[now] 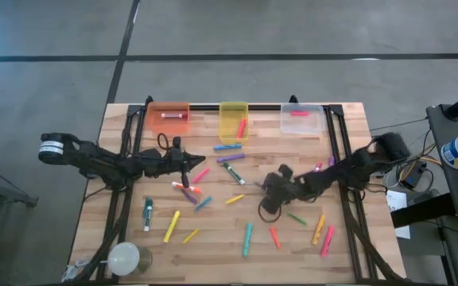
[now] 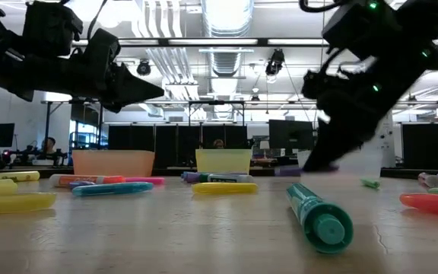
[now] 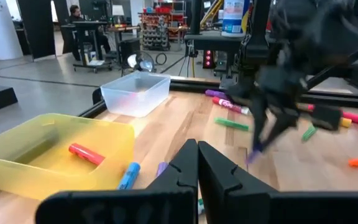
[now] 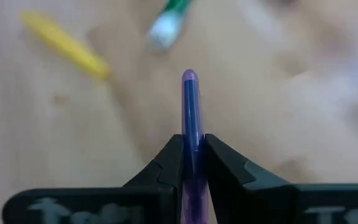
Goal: Pick & Place Markers
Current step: Put the right violet pen into the transparent bin
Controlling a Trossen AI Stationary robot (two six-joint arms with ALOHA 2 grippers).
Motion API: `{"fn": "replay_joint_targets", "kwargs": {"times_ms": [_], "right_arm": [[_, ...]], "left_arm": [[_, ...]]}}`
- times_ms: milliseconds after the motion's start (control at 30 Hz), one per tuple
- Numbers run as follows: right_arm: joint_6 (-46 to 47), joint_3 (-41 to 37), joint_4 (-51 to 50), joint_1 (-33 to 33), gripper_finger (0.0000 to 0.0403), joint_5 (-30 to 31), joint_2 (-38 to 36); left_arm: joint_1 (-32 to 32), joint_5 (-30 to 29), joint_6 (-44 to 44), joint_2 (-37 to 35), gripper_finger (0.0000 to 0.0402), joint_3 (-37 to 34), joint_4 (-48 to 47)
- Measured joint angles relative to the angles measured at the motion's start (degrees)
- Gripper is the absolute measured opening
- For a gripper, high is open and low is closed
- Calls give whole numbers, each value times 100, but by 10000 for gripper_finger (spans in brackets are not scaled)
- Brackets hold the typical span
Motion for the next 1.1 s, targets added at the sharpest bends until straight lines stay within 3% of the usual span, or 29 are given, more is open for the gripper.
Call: {"fn": "replay_joint_targets", "kwargs": {"times_ms": [233, 433, 500, 633, 767, 967, 1100], "right_arm": [[-779, 37, -1624, -1616, 52, 78, -1519], [-2339, 41, -1502, -3945, 52, 44, -2169], [-2788, 51, -1472, -4763, 52, -267, -2187], [-3207, 63, -1424, -6118, 52, -1490, -2083], [-3589, 63, -1408, -6707, 52, -1842, -1913], [-3963, 136, -1383, -6904, 52, -1861, -1712], [-4039, 159, -1380, -6902, 52, -1863, -1621]], "left_arm": [[0, -24, 238, 0, 4, 22, 8], [0, -23, 479, 0, 4, 15, 7], [0, -22, 559, 0, 4, 41, 8], [0, -22, 769, 0, 4, 100, 8], [0, -22, 882, 2, 4, 204, 9], [5, -2, 853, 2, 4, 229, 7], [11, -673, 688, 4, 4, 160, -126]]}}
